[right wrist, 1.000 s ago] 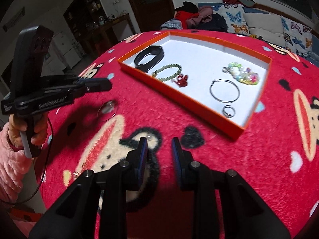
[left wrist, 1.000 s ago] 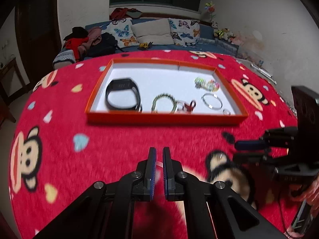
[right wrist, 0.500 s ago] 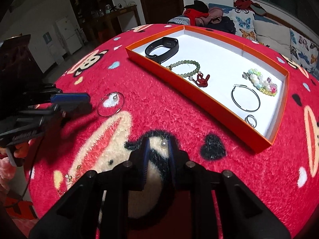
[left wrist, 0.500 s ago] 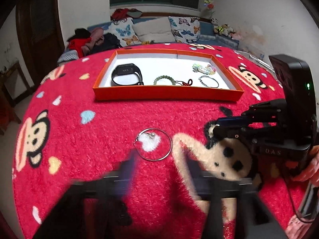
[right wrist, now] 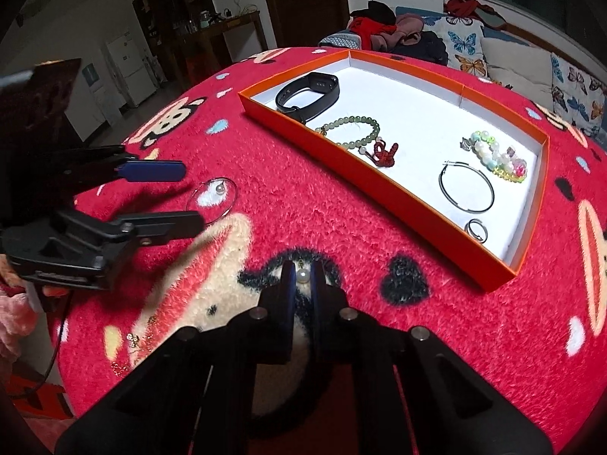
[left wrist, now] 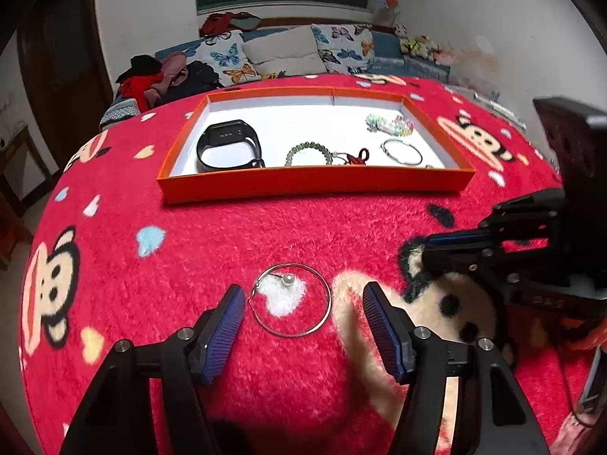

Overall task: Organize jewelry
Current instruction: 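Move the left tool to the large pearl hoop earring while the right tool grasps the pearl stud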

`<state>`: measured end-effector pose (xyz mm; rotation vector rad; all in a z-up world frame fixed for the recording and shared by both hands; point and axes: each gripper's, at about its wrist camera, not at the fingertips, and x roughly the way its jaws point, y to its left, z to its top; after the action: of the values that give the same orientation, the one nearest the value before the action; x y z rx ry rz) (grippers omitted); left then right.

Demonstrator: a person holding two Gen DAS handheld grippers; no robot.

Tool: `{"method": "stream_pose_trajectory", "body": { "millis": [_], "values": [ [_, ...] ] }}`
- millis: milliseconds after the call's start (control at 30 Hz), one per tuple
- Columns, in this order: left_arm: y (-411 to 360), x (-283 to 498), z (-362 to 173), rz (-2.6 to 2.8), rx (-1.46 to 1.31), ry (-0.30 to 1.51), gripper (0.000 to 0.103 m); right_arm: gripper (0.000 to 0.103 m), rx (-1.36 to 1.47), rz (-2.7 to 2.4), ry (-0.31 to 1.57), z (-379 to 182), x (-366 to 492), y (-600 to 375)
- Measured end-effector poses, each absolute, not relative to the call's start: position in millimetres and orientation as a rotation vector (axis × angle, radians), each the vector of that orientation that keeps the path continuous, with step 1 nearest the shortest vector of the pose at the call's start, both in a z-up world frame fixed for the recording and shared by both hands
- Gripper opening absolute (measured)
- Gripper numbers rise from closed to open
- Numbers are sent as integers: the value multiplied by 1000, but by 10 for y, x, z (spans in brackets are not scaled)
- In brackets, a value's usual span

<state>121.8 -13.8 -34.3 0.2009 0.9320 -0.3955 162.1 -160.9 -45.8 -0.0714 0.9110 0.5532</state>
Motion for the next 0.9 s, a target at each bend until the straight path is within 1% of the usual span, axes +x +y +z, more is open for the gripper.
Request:
{"method": "stream_pose_trajectory", "body": {
  "millis": [67, 200, 300, 333, 367, 533, 633, 700, 733, 767, 900],
  "values": [
    [-168, 1261, -389, -403, 221, 942, 61, 9, -61, 559, 912, -457, 1621, -1616],
    [-205, 1309, -466, -405, 261, 940, 56, 8, -49, 561, 910, -450, 1619, -1636],
    [-203, 1332, -479, -409, 268, 931, 48, 8, -37, 566, 911, -450, 1620, -1648],
    [-206, 1333, -484, -413, 273, 928, 42, 8, -34, 565, 911, -451, 1623, -1649],
    [-205, 1330, -489, -421, 271, 931, 38, 8, -31, 565, 910, -448, 1620, -1650],
    [-201, 1293, -458, -405, 265, 917, 38, 8, -27, 565, 904, -423, 1600, -1660],
    [-155, 1262, -398, -397, 240, 907, 40, 9, -28, 565, 905, -418, 1595, -1660],
    [-119, 1251, -354, -400, 223, 897, 54, 8, -28, 564, 905, -418, 1594, -1658],
    [-104, 1256, -339, -393, 221, 891, 68, 8, -28, 564, 905, -417, 1594, -1663],
    [-89, 1253, -325, -389, 219, 885, 74, 9, -27, 565, 905, -416, 1594, -1662],
    [-56, 1290, -335, -414, 212, 899, 74, 8, -27, 570, 907, -419, 1594, -1659]
  ]
}}
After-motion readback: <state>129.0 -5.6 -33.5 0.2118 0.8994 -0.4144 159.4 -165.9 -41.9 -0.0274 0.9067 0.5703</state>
